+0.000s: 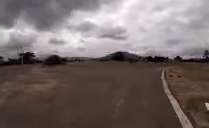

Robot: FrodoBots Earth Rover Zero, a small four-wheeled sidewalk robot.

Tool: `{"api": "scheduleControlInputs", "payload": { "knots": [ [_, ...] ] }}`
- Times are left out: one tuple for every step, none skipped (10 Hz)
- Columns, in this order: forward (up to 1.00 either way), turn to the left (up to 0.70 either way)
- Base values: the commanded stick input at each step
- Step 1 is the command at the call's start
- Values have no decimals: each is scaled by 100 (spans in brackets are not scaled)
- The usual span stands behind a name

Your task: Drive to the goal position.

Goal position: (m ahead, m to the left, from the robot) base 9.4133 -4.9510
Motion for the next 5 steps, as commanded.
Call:
{"api": "scheduleControlInputs", "payload": {
  "knots": [
    [50, -16],
    [50, -41],
    [50, -50],
    [50, -50],
    [50, -50]
  ]
}}
